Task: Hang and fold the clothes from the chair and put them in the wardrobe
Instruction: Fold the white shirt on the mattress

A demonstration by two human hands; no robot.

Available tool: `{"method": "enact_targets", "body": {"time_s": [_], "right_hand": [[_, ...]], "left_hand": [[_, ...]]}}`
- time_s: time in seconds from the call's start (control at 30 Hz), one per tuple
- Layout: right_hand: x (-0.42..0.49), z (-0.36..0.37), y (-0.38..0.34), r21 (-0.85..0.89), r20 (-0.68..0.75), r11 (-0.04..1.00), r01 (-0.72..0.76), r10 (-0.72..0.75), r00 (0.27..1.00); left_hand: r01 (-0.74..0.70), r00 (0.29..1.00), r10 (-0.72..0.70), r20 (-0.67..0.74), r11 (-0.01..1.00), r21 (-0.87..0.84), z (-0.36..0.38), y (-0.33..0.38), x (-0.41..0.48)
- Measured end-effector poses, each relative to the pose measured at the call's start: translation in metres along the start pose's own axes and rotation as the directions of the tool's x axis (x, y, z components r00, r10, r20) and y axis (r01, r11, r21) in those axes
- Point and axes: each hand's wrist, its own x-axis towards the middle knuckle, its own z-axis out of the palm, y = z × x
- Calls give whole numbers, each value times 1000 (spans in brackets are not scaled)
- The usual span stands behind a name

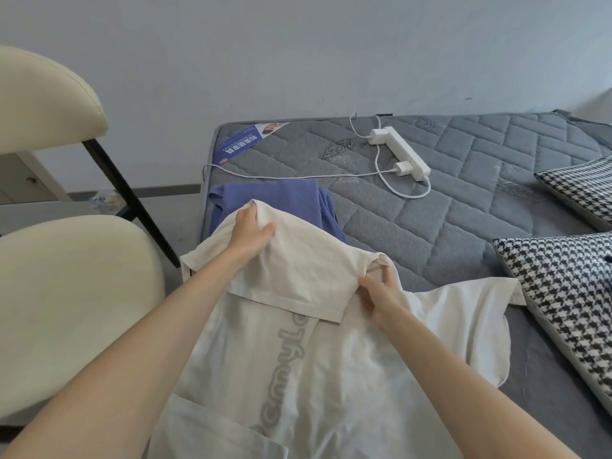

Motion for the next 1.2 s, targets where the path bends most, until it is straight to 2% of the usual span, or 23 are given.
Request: {"method": "enact_targets", "body": {"time_s": [0.13, 0.23, 0.3, 0.37, 0.4, 0.47, 0.53, 0.57, 0.63, 0.7, 0.77, 0.83, 0.93, 1.03, 1.1, 1.13, 1.2], "right_hand": [[-12, -9, -6, -84, 22, 994, 66, -65, 998], [-17, -21, -7, -268, -26, 958, 105, -116, 993], [-22, -33, -8, -381, -67, 904, 192, -234, 970], [-27, -50, -9, -475, -34, 823, 311, -370, 928], [-29, -60, -10, -553, -6, 756, 349, -423, 906], [-27, -80, -10, -793, 44, 523, 311, -460, 887], [-26, -98, -8, -943, 82, 273, 191, -364, 928], [-26, -105, -6, -968, 103, 189, 168, -309, 945], [-24, -116, 0, -972, 156, 118, 204, -326, 932], [-24, -122, -1, -964, 225, 31, 265, -439, 870], [-25, -125, -8, -956, 271, -44, 289, -507, 819], [-28, -131, -17, -952, 288, -74, 297, -544, 788], [-27, -144, -23, -957, 290, -157, 246, -590, 753], [-31, -150, -17, -950, 293, -262, 171, -559, 775], [-32, -146, -9, -955, 267, -261, 140, -554, 789], [-32, -142, -6, -958, 273, -232, 166, -579, 768], [-34, -131, 0, -931, 357, -185, 313, -628, 691]], "left_hand": [[37, 999, -34, 37, 997, -65, -6, -1, -7], [-115, 992, 114, -59, 993, -30, -9, 2, -24], [-186, 975, 192, -109, 980, 65, -6, 4, -35], [-278, 945, 296, -140, 951, 136, 1, 6, -49], [-333, 926, 353, -135, 931, 151, 8, 8, -58], [-430, 892, 446, -78, 888, 163, 22, 10, -79], [-493, 867, 498, 18, 851, 183, 38, 9, -100], [-530, 846, 529, 71, 820, 216, 47, 5, -109], [-601, 797, 577, 178, 728, 330, 66, -7, -122], [-594, 804, 508, 310, 658, 462, 77, -19, -132], [-524, 850, 335, 408, 628, 576, 79, -32, -133], [-459, 879, 199, 433, 595, 660, 76, -41, -130], [-406, 896, 93, 433, 563, 720, 71, -49, -122], [-394, 898, 49, 436, 527, 753, 66, -54, -114], [-372, 909, 47, 413, 538, 757, 65, -53, -113], [-367, 918, 79, 388, 541, 757, 66, -52, -114], [-382, 924, 216, 315, 550, 743, 69, -48, -118]]}}
